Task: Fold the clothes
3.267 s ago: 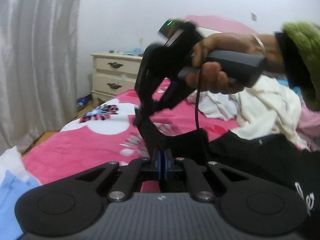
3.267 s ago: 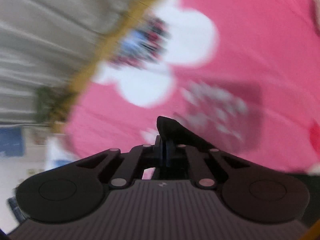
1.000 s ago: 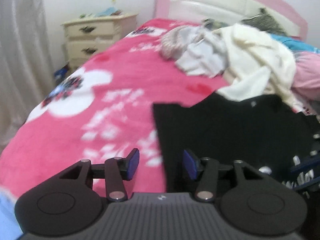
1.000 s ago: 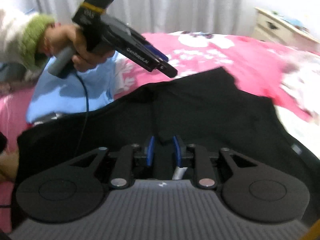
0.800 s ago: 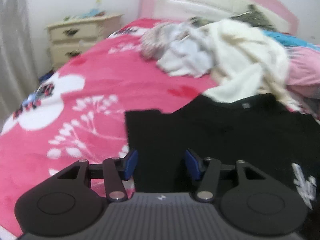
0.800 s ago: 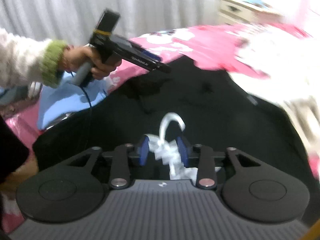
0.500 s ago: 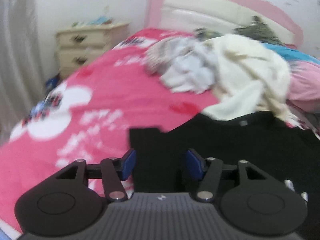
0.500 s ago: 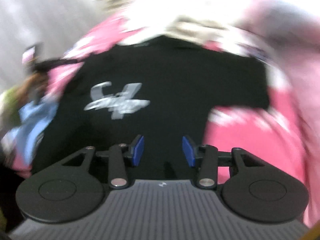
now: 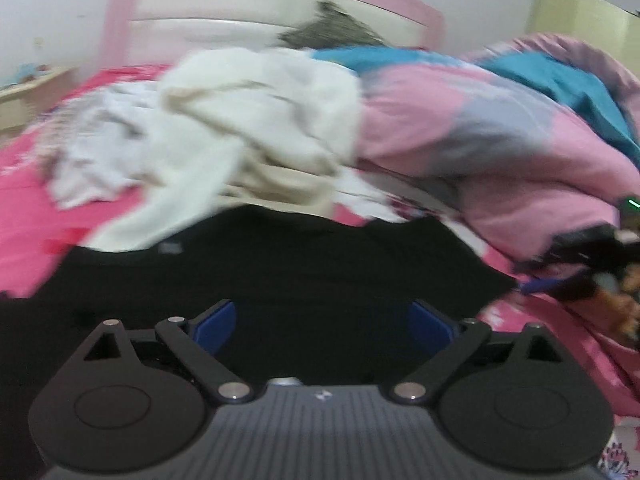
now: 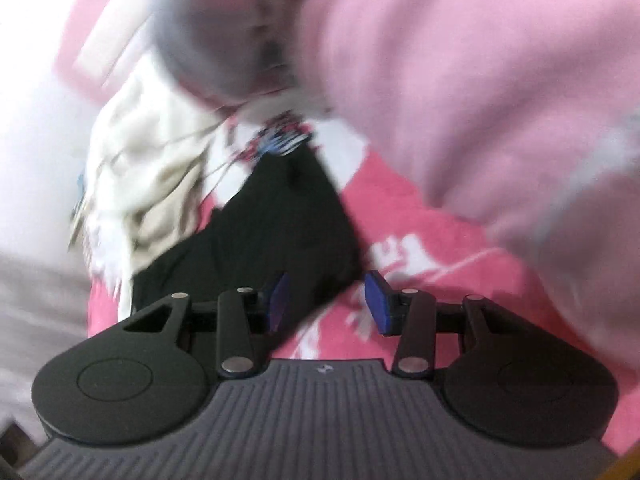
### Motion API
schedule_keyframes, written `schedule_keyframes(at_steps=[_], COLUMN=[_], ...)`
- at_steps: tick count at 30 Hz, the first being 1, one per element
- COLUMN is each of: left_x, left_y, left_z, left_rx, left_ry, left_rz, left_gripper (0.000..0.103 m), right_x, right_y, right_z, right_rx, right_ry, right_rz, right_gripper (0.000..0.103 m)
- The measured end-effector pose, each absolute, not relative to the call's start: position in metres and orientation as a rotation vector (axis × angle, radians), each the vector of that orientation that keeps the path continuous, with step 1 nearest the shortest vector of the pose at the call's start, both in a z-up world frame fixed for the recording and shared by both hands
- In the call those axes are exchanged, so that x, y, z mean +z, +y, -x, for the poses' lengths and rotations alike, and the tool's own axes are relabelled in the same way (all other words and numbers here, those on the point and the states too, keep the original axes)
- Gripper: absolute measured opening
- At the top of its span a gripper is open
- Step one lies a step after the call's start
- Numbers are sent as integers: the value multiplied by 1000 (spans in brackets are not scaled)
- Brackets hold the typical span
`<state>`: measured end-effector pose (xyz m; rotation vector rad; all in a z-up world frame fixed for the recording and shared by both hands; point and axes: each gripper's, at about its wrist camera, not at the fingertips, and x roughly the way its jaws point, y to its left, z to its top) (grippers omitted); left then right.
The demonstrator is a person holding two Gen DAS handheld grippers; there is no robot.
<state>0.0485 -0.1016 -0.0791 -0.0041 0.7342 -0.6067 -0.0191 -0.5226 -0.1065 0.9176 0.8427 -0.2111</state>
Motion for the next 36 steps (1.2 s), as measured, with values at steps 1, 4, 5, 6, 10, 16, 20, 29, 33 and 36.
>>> schedule_keyframes(at_steps=[1,4,5,6,10,16,20,29,33,36], left_x=[-86,-103,-107,-111,-123,-119,-116,-123,-120,-120], left_y=[-113,-147,-156,-163,-177,-132,-91,-80,-93,-99], left_z=[-49,-53,-54,-54,-62,-87,-99,-100,-101,-114], left_rx=[-634,-681,-672,-658,-617,-542,-476,-572,-604,-585], left_ry=[747,796,796,798,870,925,942,960,901,861], left_rz=[5,-10,-24,-40,-49,170,303,377,295,247], left_gripper=[95,94,92,91,72,63,62,62,62,62], right_x=[-113,-121,-121,-119,-98,-42,-44,-87,-58,-50], right_y=[-525,-527,-526,-524,-514,-437,-345,-279,-310,-330], right_z=[13,5,3,2,-2,-37,-34,4,2,2], right_rx=[-212,-228,-233,-233,-223,68,396,667,672,616], right_ry=[849,862,861,853,787,688,700,751,764,827], right_rz=[-938,-939,-919,-901,-772,-328,133,572,346,193], right_gripper=[40,18,13,8,4,4,4,20,29,30])
